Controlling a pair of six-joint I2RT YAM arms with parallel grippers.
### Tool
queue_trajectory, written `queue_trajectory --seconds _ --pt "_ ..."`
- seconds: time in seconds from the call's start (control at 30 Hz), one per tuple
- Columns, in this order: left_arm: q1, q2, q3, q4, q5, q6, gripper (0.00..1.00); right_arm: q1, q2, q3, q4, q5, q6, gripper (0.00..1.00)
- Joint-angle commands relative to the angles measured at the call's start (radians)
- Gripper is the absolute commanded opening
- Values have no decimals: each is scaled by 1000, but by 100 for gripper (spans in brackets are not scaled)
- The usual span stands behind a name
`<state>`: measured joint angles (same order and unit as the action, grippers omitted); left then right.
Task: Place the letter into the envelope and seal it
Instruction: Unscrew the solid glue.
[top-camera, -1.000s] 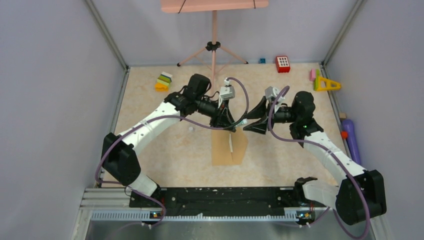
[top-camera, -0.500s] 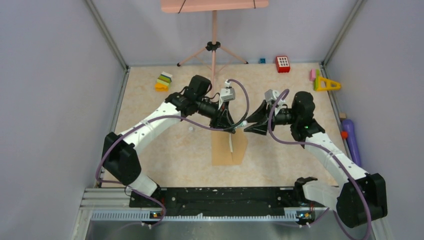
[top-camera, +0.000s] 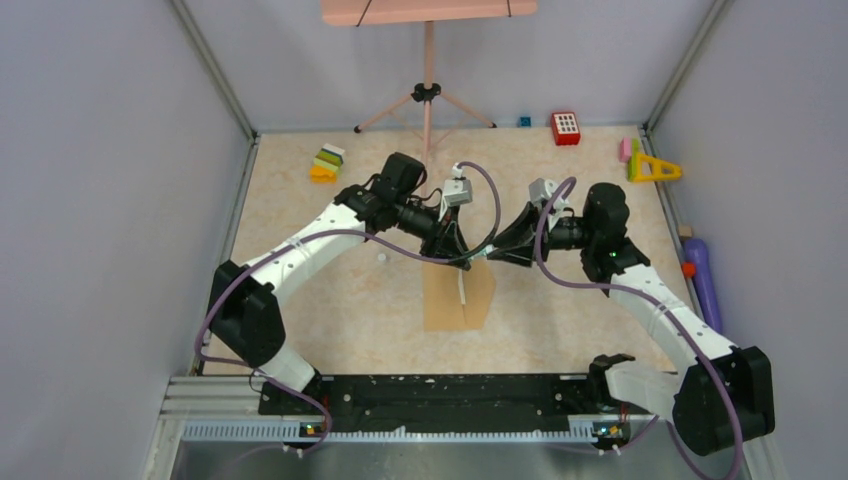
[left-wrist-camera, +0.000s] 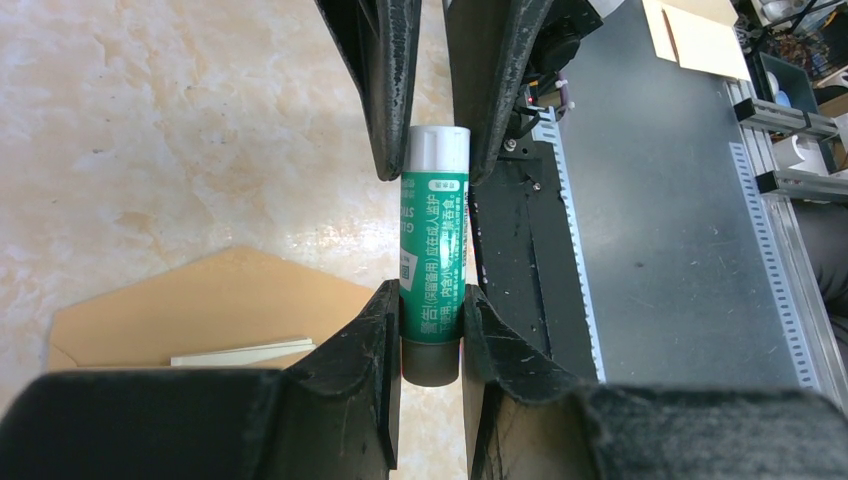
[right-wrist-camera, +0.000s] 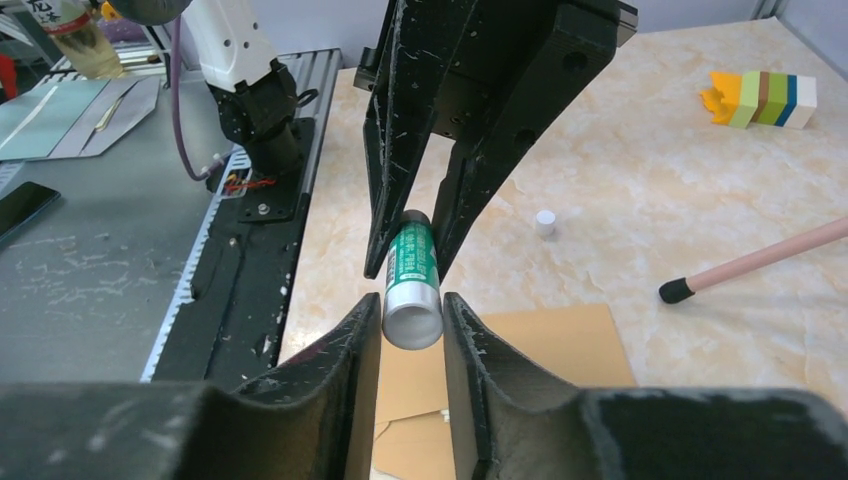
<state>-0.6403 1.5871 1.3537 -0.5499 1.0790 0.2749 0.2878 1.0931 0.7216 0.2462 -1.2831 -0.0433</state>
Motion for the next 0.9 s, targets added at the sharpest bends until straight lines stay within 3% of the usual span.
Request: queue_trajectory --seconds 0.0,0.1,0.23,0.33,0.4,0.73,0.87 --pt "-7 1 8 11 8 26 0 10 -17 39 40 -16 -19 23" --pt "-5 -2 9 11 5 24 2 9 -19 41 27 -28 -27 12" --pt "-4 -11 31 11 12 10 29 9 -17 45 18 -26 -28 1" --pt "-1 -16 52 13 55 -7 49 10 -11 47 27 -27 -9 0" --pt "-2 -18 60 25 78 -25 56 9 -7 46 44 -29 11 0" --pt "-1 8 56 80 96 -83 57 14 7 23 133 -35 105 0" --pt "-1 23 70 82 106 -95 44 19 12 21 136 -34 102 0"
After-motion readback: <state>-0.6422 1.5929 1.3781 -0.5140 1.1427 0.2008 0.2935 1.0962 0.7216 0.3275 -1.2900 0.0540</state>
